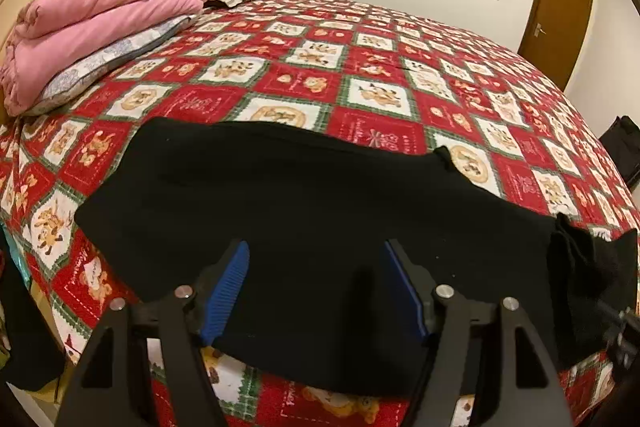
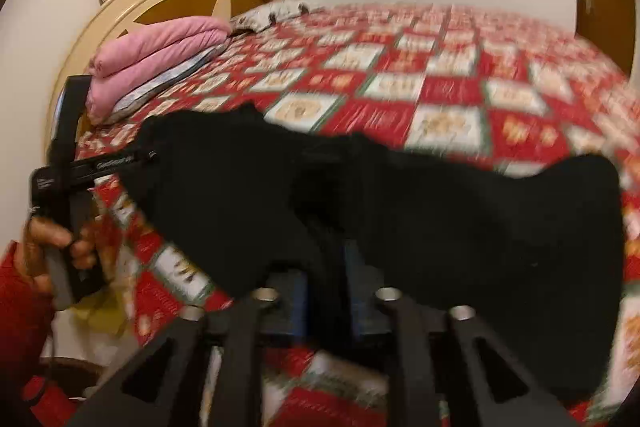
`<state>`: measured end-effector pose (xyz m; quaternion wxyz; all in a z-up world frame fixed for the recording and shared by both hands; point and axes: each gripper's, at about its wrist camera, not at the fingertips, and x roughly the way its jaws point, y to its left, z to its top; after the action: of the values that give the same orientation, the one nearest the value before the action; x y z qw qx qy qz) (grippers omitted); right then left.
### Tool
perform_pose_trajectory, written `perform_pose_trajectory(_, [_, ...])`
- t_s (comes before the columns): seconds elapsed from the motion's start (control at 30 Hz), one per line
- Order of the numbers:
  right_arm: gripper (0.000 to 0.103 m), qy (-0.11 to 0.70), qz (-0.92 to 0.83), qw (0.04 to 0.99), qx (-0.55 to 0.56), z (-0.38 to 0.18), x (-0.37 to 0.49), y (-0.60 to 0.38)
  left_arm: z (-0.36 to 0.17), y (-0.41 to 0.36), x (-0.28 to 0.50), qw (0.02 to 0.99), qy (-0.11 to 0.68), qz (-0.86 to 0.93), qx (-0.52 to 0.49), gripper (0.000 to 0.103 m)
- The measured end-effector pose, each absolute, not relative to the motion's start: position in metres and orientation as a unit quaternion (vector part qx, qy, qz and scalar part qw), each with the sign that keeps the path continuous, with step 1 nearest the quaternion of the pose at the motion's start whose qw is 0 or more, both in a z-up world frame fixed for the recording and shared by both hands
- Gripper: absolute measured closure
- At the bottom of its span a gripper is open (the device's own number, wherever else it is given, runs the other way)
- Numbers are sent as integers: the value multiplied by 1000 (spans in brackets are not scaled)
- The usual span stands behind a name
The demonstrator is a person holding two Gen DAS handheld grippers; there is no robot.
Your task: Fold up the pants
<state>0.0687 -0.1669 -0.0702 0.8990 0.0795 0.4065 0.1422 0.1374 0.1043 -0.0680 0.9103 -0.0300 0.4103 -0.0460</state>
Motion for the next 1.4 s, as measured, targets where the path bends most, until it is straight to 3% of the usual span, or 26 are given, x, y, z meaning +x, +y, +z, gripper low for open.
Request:
perform_pose_trajectory(0.03, [56,409,167,890,110,-72,66,-172,-69,104,138,909,412,-48,-32,32])
perform_pose_trajectory(0.1, [30,402,209,877,164,-67,57,-178,-71,102,138,907,416,-56,-33,32])
perform_pose_trajectory(0.23, [26,386,293,834,262,-55,53,-190,-72,90,137,906,417,-67,-15,32])
perform_pose_trajectory(0.33, [26,373,318,827,275,-43,52,-187,-70,85,135,907,414,-74,-9,32])
perform_pose_trajectory(0.37, [27,364,297,840,270,-39,55,-189,-69,85,134,907,413,-76,-8,32])
perform_pose_trajectory(0.43, [57,354,265,858,262,-37,61,-194,-68,82,133,908,411,-82,-9,32])
perform_pose_trajectory(0.47, [80,360,238,865,256,-38,69,-196,-67,80,132,908,410,-86,-8,32])
perform_pose_trajectory(0.5, [82,368,218,869,249,-41,78,-196,-67,79,131,908,409,-87,-6,32])
perform_pose_trajectory(0.7, [82,430,206,848,231,-91,115,-157,-69,72,130,907,412,-92,4,32])
perform_pose_trajectory(0.77, [82,418,216,846,251,-95,117,-154,-69,71,130,905,413,-97,-1,32])
perform_pose_trajectory(0.9, [82,414,237,833,279,-79,114,-167,-63,58,125,904,409,-124,3,32])
perform_pose_trajectory(1.07, [82,322,110,907,250,-26,81,-241,-41,14,112,906,373,-198,28,32])
perform_pose_trajectory(1.3, [82,432,-30,881,189,-65,99,-298,-20,-81,103,890,344,-295,47,32])
perform_pose_trajectory(1.4, [82,420,-44,887,189,-77,101,-297,-35,-107,100,880,361,-303,60,32])
